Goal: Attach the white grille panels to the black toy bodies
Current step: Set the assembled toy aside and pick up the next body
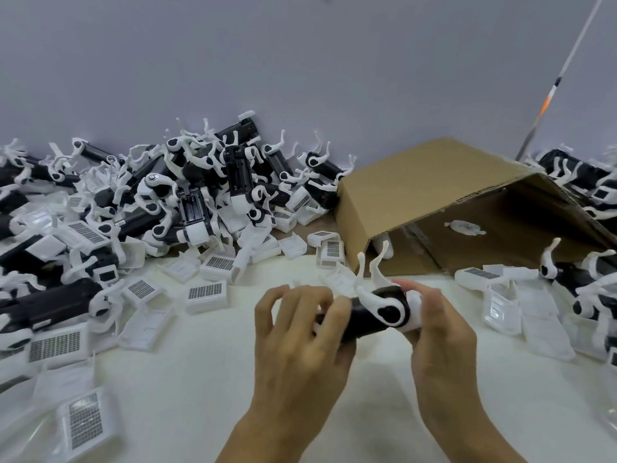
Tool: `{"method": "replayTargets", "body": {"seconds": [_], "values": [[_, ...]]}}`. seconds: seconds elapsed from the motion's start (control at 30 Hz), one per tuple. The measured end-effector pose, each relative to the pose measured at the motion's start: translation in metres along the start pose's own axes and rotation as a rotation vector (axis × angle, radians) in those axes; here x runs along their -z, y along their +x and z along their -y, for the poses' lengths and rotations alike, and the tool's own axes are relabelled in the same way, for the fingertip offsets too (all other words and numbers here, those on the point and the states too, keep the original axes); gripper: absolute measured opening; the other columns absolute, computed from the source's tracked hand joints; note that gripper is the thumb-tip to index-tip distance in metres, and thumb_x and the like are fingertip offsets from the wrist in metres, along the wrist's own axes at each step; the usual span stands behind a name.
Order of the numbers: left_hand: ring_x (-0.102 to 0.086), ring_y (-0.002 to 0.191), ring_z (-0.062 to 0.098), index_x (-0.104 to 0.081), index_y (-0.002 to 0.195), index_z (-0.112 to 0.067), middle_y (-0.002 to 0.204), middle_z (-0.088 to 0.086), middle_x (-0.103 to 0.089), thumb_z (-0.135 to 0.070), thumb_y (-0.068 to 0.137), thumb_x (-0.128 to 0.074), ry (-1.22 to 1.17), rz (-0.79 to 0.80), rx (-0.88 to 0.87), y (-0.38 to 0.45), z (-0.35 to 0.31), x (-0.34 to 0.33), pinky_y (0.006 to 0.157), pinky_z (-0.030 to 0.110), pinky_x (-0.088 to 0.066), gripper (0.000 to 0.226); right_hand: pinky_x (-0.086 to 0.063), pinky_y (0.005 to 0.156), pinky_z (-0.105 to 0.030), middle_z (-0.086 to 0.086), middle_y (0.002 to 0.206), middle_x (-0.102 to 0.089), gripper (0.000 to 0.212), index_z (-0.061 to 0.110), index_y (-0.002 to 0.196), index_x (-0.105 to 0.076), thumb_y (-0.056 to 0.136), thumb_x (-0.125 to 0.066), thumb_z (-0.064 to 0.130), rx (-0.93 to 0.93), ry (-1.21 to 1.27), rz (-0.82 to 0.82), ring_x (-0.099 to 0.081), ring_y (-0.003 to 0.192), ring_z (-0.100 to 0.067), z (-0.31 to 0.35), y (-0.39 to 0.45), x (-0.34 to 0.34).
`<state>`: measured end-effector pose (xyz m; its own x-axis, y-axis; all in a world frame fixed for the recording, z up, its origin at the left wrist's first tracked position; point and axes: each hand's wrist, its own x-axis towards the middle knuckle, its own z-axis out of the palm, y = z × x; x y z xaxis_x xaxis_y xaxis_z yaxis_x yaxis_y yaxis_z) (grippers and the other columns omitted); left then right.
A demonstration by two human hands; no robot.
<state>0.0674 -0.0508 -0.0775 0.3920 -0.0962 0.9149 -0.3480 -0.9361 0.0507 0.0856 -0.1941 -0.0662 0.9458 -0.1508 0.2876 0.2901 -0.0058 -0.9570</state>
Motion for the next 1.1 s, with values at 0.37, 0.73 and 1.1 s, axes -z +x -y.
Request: {"method": "replayTargets", "body": {"seconds": [0.37,0.73,1.1], "values": [[-0.072,0.085,0.036,-0.075,0.102,0.004,0.102,0.027,-0.070,-0.028,0.088,-0.054,-1.813,0.069,1.733,0.012,0.014,0.009,0.087,0.048,-0.058,0.041,-0.048,0.095,-0.016,0.020,0.140,-0.048,0.062,0.045,0.120,-0.063,0.067,-0.075,0.074,0.289,-0.284,0.360,-0.049,0.133,-0.008,-0.006,-0.011,-0.001],[-0.063,0.077,0.027,-0.074,0.102,0.006,0.091,0.020,-0.062,-0.028,0.099,-0.042,-1.905,0.148,1.718,0.005,-0.006,0.005,0.089,0.037,-0.045,0.047,-0.036,0.098,-0.004,0.015,0.133,-0.051,0.023,0.034,0.087,-0.073,0.071,-0.084,0.022,0.352,-0.250,0.351,-0.053,0.126,0.002,-0.013,-0.015,-0.006],[-0.052,0.087,0.024,-0.067,0.114,0.004,0.095,0.019,-0.060,-0.031,0.099,-0.043,-1.923,0.169,1.769,0.006,-0.005,0.006,0.083,0.031,-0.039,0.045,-0.037,0.098,-0.004,0.012,0.137,-0.048,0.022,0.037,0.081,-0.077,0.068,-0.087,0.021,0.366,-0.199,0.316,-0.049,0.128,0.003,-0.009,-0.017,-0.008]]}}
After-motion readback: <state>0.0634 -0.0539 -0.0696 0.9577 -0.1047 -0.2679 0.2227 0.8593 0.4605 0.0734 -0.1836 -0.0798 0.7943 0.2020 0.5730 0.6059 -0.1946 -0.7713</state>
